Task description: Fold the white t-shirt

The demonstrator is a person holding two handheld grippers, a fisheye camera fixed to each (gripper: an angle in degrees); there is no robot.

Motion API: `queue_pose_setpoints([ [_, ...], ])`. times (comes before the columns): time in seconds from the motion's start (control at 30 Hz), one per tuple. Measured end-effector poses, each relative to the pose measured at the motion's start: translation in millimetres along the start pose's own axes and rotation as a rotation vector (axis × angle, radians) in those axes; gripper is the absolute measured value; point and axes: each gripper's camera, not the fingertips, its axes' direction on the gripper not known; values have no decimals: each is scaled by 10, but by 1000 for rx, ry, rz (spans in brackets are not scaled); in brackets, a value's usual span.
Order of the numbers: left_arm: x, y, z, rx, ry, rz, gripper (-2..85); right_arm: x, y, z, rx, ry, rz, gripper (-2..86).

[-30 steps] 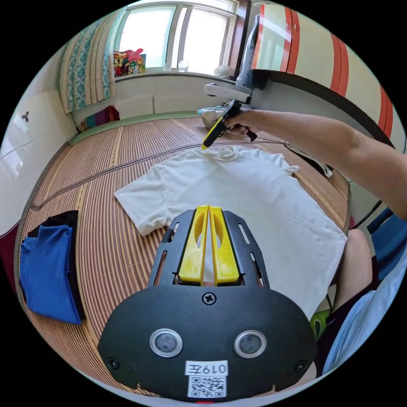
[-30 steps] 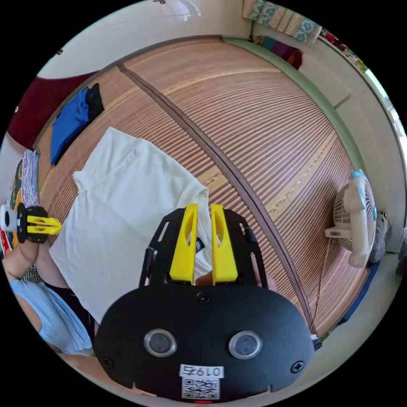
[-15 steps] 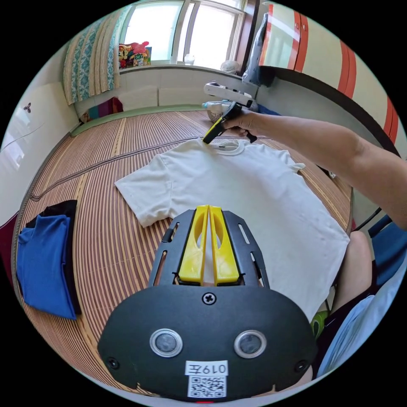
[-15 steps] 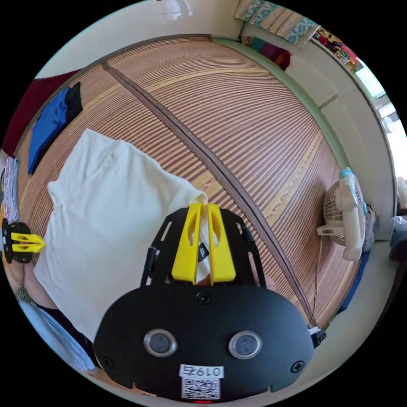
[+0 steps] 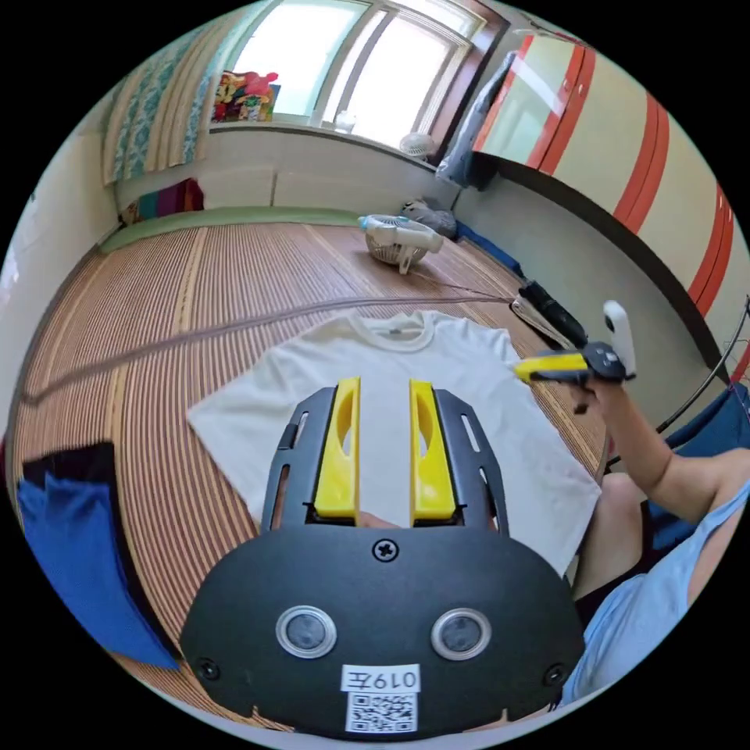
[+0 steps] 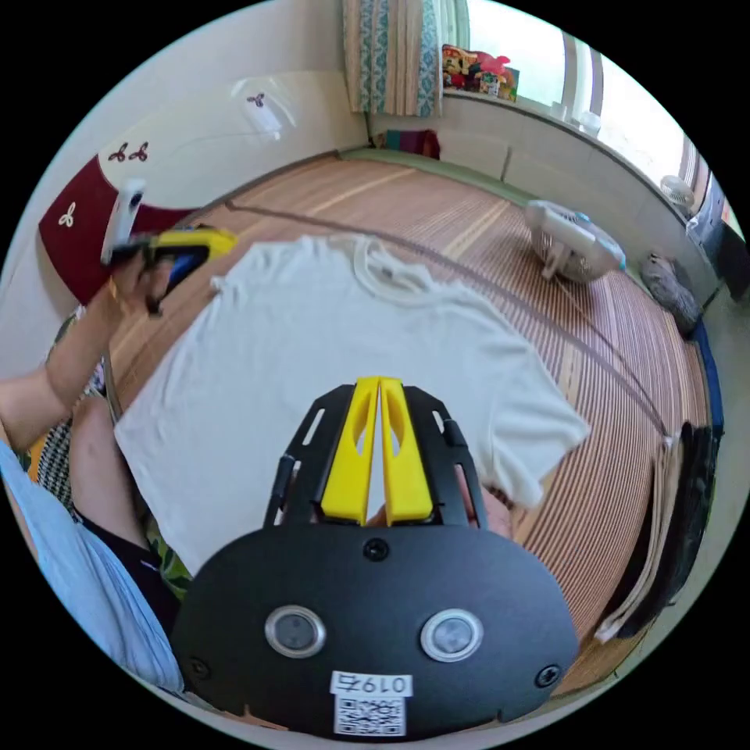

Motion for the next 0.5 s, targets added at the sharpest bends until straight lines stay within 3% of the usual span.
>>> queue_pose_setpoints([
  [0.07, 121, -724, 290, -35, -125, 184, 74, 163, 239, 105, -49, 34, 40, 17],
  [0.17, 183, -1486, 824, -176, -257, 331, 72, 540, 158, 53, 32, 22, 97, 33],
  [0.3, -55, -2114, 1407, -332, -192, 280, 76, 1034, -371, 45, 144, 34, 91, 55],
  [0.5, -418, -2719, 1988, -366, -94, 158, 81, 1429, -1504, 584, 0, -17, -31, 60],
])
